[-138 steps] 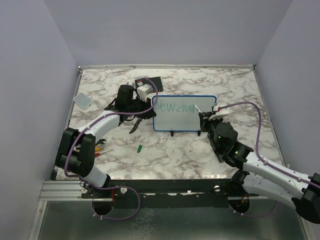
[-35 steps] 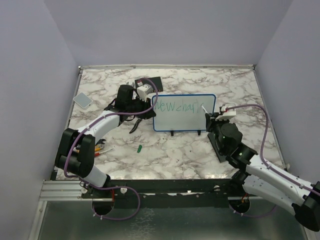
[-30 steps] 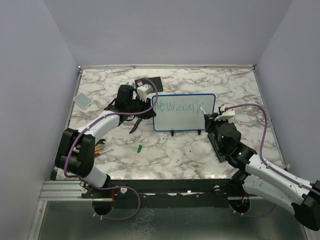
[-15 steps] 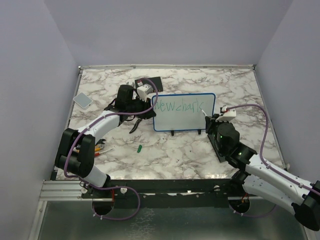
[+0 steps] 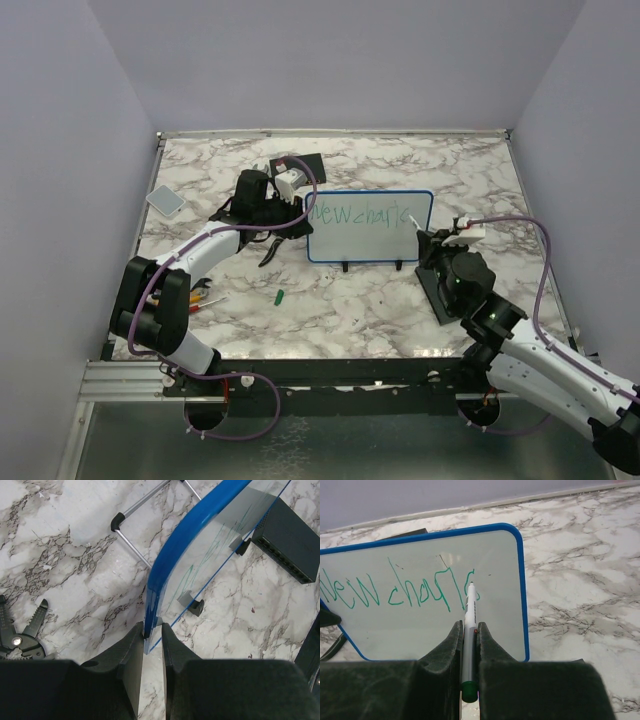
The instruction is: Write a sentence on the whiteboard
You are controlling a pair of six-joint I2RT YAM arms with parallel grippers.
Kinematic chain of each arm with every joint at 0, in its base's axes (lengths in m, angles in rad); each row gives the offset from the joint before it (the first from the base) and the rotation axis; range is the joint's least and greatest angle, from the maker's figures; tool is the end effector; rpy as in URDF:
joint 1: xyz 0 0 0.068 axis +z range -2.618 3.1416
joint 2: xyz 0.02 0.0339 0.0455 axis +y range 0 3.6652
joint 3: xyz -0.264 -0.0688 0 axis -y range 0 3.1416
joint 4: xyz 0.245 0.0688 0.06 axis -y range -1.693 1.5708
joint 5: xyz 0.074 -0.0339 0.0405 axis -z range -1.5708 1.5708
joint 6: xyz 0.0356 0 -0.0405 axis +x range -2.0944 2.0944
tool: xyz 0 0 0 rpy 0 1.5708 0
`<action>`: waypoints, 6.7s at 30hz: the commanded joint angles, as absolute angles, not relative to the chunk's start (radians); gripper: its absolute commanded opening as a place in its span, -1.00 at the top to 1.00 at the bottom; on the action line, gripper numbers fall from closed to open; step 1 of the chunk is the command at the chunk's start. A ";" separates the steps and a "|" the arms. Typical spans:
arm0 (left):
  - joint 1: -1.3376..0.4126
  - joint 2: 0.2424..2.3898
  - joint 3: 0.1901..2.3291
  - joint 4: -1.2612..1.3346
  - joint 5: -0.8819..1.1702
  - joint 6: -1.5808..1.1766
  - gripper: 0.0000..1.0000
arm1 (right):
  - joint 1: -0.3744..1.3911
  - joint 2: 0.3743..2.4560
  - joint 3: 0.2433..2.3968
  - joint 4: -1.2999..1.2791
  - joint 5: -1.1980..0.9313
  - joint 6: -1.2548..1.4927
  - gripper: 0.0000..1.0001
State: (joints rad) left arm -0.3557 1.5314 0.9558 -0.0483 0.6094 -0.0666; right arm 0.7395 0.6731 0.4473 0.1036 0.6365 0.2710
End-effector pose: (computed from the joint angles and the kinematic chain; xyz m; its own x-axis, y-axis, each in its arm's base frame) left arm 0.3037 -0.1346 0.2340 -0.5944 0.1626 -0.7876 0.6830 0.6191 -0.3877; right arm 0.1381 0.0974 0.2692 -0.1152 0.1863 -0.9757 -0.0781 0.9775 0.1959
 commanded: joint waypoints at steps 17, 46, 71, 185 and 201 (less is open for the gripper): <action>-0.357 1.506 0.972 -0.041 0.604 -0.061 0.58 | 0.736 0.711 0.451 0.079 0.779 0.267 0.99; -0.357 1.506 0.974 -0.041 0.606 -0.061 0.58 | 0.736 0.782 0.462 0.036 0.723 0.317 0.99; -0.359 1.504 0.973 -0.041 0.606 -0.061 0.58 | 0.735 0.640 0.457 0.070 0.740 0.262 0.99; -0.368 1.498 0.980 -0.043 0.575 -0.108 0.58 | 0.681 0.630 0.506 -0.096 0.352 0.272 0.99; -0.378 1.501 0.979 -0.044 0.548 -0.136 0.59 | 0.684 0.727 0.492 0.107 0.095 0.301 0.99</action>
